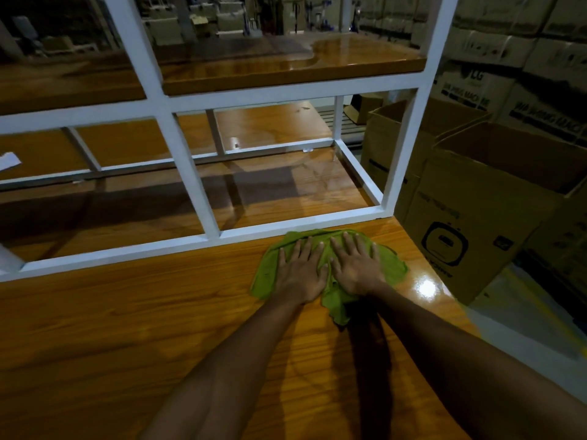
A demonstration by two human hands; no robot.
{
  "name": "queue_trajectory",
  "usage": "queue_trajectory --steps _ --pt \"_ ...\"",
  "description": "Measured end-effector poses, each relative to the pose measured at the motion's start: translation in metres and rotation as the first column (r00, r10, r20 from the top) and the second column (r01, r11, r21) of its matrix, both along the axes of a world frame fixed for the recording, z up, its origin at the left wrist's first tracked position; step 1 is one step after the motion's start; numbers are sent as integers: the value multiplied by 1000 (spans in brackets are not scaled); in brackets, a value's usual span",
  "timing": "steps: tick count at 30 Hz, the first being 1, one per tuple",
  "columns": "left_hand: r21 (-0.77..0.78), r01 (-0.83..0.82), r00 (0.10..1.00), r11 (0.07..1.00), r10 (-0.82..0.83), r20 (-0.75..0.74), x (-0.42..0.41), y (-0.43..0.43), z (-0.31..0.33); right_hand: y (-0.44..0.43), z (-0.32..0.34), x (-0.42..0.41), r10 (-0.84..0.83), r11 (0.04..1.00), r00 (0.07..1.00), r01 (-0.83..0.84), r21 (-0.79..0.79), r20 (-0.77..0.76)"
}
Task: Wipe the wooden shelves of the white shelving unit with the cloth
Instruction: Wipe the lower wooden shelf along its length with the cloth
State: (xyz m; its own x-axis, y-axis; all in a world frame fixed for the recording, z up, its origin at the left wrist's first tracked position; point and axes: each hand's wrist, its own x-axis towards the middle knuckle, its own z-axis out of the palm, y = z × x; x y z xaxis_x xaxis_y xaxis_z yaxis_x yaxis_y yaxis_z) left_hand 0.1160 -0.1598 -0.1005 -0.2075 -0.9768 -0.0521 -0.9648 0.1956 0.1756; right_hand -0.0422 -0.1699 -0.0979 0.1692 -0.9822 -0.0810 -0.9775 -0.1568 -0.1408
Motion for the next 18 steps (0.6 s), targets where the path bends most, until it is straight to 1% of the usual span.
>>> queue_trajectory --steps 3,8,11,15,18 --pt "-10 -55 998 998 55 0 26 11 -1 11 0 29 46 999 999 -46 -8 13" --pt "-12 -67 997 998 67 26 59 37 -2 34 -2 53 142 989 990 -142 -40 -4" --pt "3 -62 997 998 62 50 59 50 0 52 -2 50 181 983 983 -181 -32 -8" --pt "24 -16 998 1000 14 57 43 66 3 69 -6 27 221 975 975 -222 -19 -27" --pt "40 13 998 999 -15 58 32 61 3 67 -3 13 192 981 981 -192 5 -37"
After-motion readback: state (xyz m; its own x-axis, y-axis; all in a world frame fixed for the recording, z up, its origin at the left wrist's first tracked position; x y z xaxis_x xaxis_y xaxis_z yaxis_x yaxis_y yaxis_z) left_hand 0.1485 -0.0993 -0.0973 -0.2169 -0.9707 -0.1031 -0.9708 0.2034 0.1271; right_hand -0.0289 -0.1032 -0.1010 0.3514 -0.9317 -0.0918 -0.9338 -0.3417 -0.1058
